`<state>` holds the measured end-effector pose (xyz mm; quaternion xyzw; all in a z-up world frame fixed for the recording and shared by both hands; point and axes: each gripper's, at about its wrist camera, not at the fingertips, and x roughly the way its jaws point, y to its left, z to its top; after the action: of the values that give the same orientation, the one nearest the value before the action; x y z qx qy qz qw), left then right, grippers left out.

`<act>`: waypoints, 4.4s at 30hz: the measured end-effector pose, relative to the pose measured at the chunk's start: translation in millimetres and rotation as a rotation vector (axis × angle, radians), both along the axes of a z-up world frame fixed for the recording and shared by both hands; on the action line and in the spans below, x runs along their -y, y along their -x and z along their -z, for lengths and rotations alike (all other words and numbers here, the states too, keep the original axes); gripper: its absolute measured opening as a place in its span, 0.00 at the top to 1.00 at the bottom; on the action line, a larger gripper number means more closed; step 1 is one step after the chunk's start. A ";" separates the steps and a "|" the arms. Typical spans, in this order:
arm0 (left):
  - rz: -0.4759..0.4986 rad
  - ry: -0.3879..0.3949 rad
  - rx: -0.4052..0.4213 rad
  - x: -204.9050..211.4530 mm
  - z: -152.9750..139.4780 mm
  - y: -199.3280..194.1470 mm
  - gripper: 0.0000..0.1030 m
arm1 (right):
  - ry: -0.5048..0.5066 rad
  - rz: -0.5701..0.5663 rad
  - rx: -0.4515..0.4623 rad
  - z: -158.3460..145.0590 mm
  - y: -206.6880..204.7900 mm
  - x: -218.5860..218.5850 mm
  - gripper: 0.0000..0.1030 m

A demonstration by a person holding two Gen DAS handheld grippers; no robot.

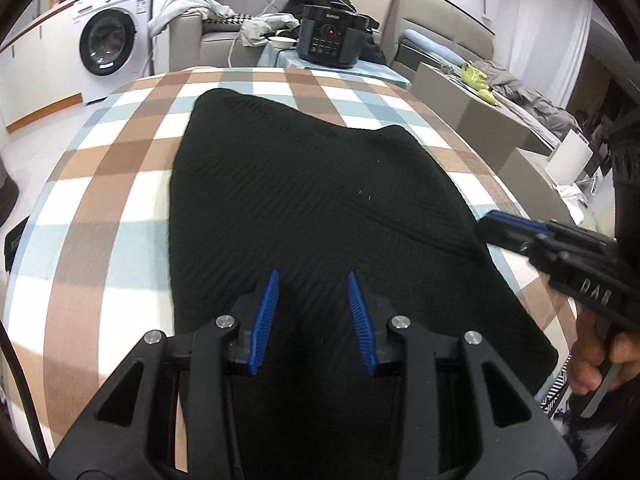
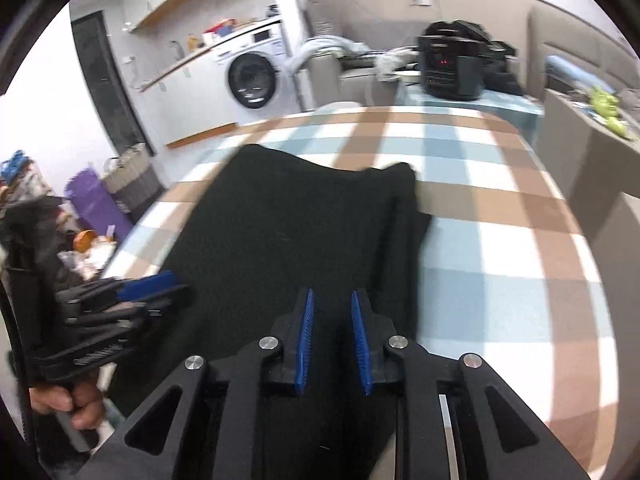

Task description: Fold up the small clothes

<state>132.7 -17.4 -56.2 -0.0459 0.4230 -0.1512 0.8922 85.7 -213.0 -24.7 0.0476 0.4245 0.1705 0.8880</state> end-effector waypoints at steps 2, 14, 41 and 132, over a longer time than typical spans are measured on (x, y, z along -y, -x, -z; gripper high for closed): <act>0.033 0.000 -0.017 4.7 3.9 -13.6 0.68 | 0.009 -0.050 -0.037 9.7 -17.3 -15.0 0.81; -0.020 -0.011 -0.059 -29.4 17.2 -39.2 0.68 | 0.168 -0.052 -0.071 33.0 -30.0 -12.8 0.82; -0.167 -0.024 -0.116 -66.9 32.1 26.3 0.58 | -0.133 0.043 -0.213 39.0 20.1 44.8 0.49; -0.173 0.016 -0.072 -56.8 14.8 97.2 0.48 | -0.193 0.027 -0.143 37.9 84.4 55.8 0.48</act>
<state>35.6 39.4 -71.0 -0.0946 0.4481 -0.0751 0.8858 1.4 -268.8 -62.6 0.1505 0.4676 0.1948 0.8490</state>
